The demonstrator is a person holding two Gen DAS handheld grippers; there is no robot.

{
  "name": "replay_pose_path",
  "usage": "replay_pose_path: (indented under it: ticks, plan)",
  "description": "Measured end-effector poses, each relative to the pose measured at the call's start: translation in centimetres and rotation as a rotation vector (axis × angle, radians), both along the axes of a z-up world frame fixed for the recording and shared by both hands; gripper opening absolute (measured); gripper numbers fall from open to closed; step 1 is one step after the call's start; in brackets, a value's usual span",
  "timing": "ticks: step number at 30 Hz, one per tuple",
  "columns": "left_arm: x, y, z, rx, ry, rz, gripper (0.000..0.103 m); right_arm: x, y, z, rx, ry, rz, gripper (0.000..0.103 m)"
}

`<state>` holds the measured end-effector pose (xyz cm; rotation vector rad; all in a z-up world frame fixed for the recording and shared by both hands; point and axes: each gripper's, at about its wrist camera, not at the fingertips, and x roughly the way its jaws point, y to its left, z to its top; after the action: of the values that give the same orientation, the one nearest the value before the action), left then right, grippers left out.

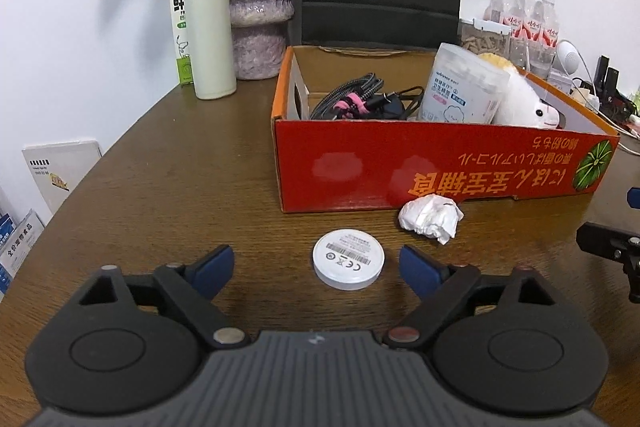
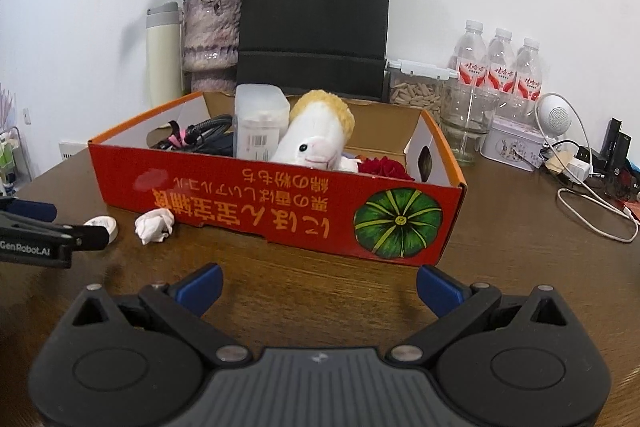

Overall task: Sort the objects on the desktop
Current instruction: 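Grasp the white round charger puck with the left tool, then grasp the crumpled white tissue with the right tool while the left tool holds the puck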

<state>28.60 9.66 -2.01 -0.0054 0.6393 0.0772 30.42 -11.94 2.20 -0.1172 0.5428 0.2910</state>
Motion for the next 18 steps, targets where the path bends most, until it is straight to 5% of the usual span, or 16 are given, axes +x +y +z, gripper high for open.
replay_pose_path:
  ticks: [4, 8, 18]
  plan:
    - [0.2, -0.2, -0.2, 0.005, 0.019, -0.017, 0.071, 0.1, 0.1, -0.2, -0.009, 0.006, 0.002, 0.103]
    - [0.1, -0.4, 0.0, -0.005, 0.008, -0.042, 0.041, 0.2, 0.1, -0.3, -0.011, 0.014, 0.003, 0.103]
    - [0.3, 0.8, 0.5, -0.067, -0.002, -0.058, 0.040, -0.1, 1.2, -0.4, 0.007, 0.044, 0.011, 0.103]
